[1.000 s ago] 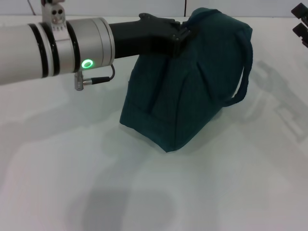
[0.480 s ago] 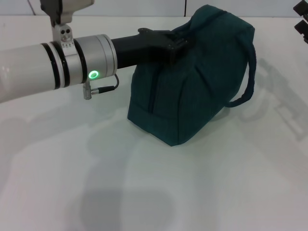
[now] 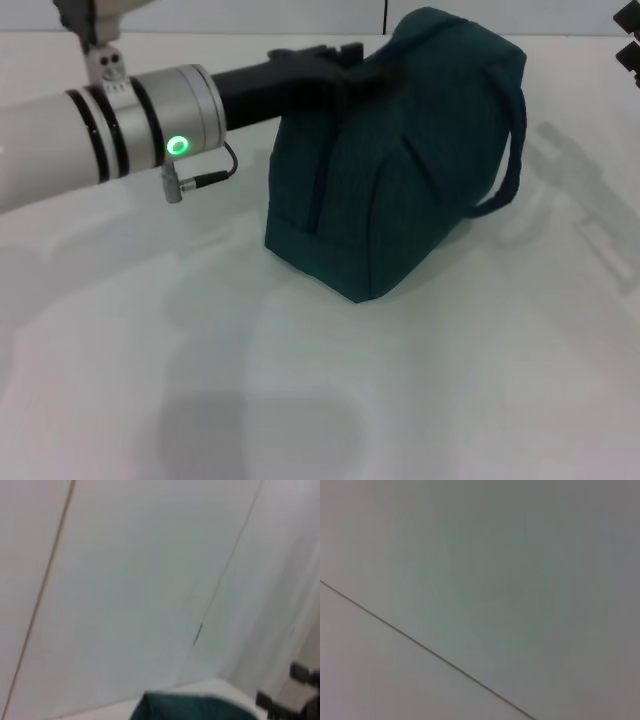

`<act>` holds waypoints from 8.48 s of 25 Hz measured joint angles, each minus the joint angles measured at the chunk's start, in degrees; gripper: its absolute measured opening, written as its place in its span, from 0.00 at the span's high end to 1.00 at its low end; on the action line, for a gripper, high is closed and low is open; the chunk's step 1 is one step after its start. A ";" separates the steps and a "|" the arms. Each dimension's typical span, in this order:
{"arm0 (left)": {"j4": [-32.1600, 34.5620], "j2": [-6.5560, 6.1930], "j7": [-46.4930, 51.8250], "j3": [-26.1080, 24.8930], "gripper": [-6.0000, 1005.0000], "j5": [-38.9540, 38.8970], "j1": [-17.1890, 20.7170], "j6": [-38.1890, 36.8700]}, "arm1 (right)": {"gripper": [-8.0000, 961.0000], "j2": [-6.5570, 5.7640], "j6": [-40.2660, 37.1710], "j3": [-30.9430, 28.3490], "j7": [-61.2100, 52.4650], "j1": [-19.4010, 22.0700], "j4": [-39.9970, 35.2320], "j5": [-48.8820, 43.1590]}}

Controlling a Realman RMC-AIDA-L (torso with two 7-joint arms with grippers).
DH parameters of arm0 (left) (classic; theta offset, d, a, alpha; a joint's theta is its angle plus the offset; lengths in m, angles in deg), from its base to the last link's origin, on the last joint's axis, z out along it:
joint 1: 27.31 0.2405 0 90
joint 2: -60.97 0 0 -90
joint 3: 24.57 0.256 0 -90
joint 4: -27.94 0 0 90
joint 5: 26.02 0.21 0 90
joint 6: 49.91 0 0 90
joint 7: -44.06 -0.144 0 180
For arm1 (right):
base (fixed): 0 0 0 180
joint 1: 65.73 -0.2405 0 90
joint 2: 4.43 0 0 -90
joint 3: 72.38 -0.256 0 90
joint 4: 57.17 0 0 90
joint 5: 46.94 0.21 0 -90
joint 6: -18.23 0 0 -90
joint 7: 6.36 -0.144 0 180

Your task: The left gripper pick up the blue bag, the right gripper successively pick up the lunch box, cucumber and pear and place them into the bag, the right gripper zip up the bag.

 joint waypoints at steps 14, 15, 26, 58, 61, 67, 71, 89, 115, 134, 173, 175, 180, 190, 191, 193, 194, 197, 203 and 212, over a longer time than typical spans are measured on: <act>-0.30 -0.84 -5.89 -20.93 0.20 -4.03 -0.70 -27.20 | 0.08 -0.54 -19.49 0.44 20.60 0.28 -2.55 -8.27; -0.30 -1.06 -7.24 -22.74 0.19 -3.78 -0.63 -29.96 | 0.08 -0.54 -20.27 0.43 22.33 0.32 -3.64 -10.51; -4.14 -3.39 -20.22 -28.79 0.11 6.06 2.93 -45.34 | 0.08 -0.49 -21.55 0.18 32.10 0.28 -13.73 -33.71; -14.83 -4.42 -36.05 -30.17 0.11 12.07 6.27 -56.05 | 0.08 0.96 -19.42 0.44 32.51 0.80 -17.05 -49.58; -14.85 -4.42 -36.43 -30.17 0.11 12.07 6.41 -56.05 | 0.08 0.96 -19.42 0.47 32.48 0.66 -17.05 -49.67; -15.99 -4.70 -38.36 -30.23 0.11 12.06 6.71 -56.10 | 0.08 1.27 -19.42 0.53 32.48 0.47 -17.05 -51.25; -18.85 -5.53 -40.42 -31.34 0.11 12.05 6.51 -56.13 | 0.08 1.45 -19.70 0.53 31.94 0.40 -17.80 -51.34; -20.04 -5.73 -43.63 -33.42 0.12 12.68 8.65 -57.74 | 0.08 1.58 -21.74 0.59 26.70 0.63 -24.29 -51.20; -20.05 -5.39 -43.33 -34.73 0.12 12.82 8.68 -57.90 | 0.08 1.58 -21.65 0.62 26.69 0.87 -23.79 -51.24; -20.22 -4.81 -43.56 -34.51 0.12 12.81 7.58 -57.90 | 0.08 1.58 -21.41 0.62 27.36 0.95 -23.71 -52.42; -20.22 -4.60 -43.36 -34.39 0.12 12.82 7.50 -57.90 | 0.08 1.67 -21.10 0.61 27.38 0.72 -23.72 -52.34; -20.22 -4.60 -43.35 -34.42 0.12 12.82 7.45 -57.90 | 0.08 1.67 -21.10 0.61 27.38 0.76 -23.72 -52.28; -20.22 -4.59 -43.33 -34.45 0.12 12.82 7.35 -57.90 | 0.08 1.67 -21.10 0.61 27.38 0.69 -23.72 -52.23; -20.22 -4.51 -43.27 -34.56 0.12 12.82 7.02 -57.90 | 0.08 1.67 -21.07 0.59 27.38 0.58 -23.72 -52.13; -20.22 -4.51 -43.23 -34.56 0.12 12.82 6.96 -57.90 | 0.08 1.67 -21.06 0.59 27.38 0.58 -23.72 -52.12; -20.24 -4.51 -43.23 -34.58 0.12 12.82 6.90 -57.90 | 0.08 1.67 -21.05 0.59 27.38 0.64 -23.73 -52.11; -20.28 -4.51 -43.22 -34.60 0.12 12.82 6.82 -57.90 | 0.08 1.67 -21.04 0.55 27.38 0.70 -23.72 -52.11; -20.29 -4.51 -43.20 -34.61 0.12 12.82 6.79 -57.90 | 0.08 1.74 -21.02 0.42 27.38 0.84 -23.71 -52.07; -20.31 -4.51 -43.07 -34.54 0.12 12.82 6.74 -57.90 | 0.08 1.88 -21.01 0.62 27.38 0.81 -23.64 -52.02; -20.31 -4.51 -43.03 -34.47 0.12 12.93 7.03 -57.90 | 0.08 1.95 -21.07 0.61 27.38 0.78 -23.63 -52.02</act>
